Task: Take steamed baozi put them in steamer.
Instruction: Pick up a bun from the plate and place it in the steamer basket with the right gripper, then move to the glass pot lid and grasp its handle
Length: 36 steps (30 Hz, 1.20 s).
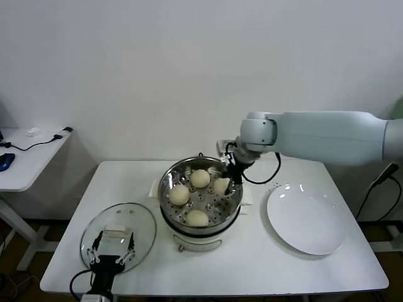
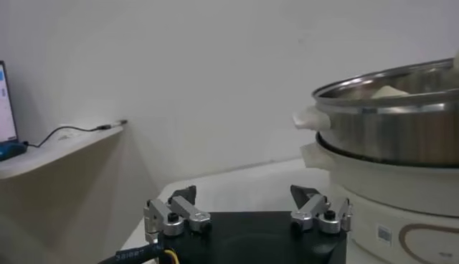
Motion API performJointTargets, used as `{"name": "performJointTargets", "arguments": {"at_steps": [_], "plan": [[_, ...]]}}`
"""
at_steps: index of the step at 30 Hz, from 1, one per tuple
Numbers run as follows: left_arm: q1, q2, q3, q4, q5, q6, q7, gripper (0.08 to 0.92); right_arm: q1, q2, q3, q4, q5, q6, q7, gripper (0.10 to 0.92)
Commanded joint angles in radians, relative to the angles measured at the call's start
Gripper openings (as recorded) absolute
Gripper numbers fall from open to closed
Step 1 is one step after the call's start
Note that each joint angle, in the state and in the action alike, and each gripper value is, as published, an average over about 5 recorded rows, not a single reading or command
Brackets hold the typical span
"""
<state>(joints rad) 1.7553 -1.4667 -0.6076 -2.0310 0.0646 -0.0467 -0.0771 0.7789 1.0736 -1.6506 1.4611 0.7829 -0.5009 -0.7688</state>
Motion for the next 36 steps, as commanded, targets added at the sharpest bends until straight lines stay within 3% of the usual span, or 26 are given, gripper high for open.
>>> {"name": "performJointTargets", "arguments": {"at_steps": [1,10,19,23,29,36], "plan": [[-0.004,0.001,-0.001,0.005,-0.005,0.0,0.0,0.823,-0.083,0.036,-0.002,-0.029,-0.043,-0.034,0.04,0.558],[-0.004,0.002,-0.001,0.005,-0.016,0.006,-0.005,0.823,-0.118,0.031,0.034,-0.039,-0.05,-0.021,0.037,0.575],[-0.002,0.005,-0.002,-0.006,-0.019,0.014,-0.007,0.823,-0.031,-0.009,0.052,-0.047,-0.049,0.135,-0.086,0.787],[0.0,0.008,-0.001,-0.017,-0.027,0.03,-0.006,0.823,-0.024,-0.067,0.126,-0.052,0.012,0.165,-0.092,0.819],[0.007,0.021,-0.005,-0.043,-0.049,0.048,-0.018,0.823,-0.188,-0.247,0.463,-0.087,0.126,0.175,0.156,0.823],[-0.022,0.026,-0.014,-0.057,-0.059,0.057,-0.014,0.823,-0.554,-0.475,0.947,-0.097,-0.044,0.358,0.492,0.823]]}}
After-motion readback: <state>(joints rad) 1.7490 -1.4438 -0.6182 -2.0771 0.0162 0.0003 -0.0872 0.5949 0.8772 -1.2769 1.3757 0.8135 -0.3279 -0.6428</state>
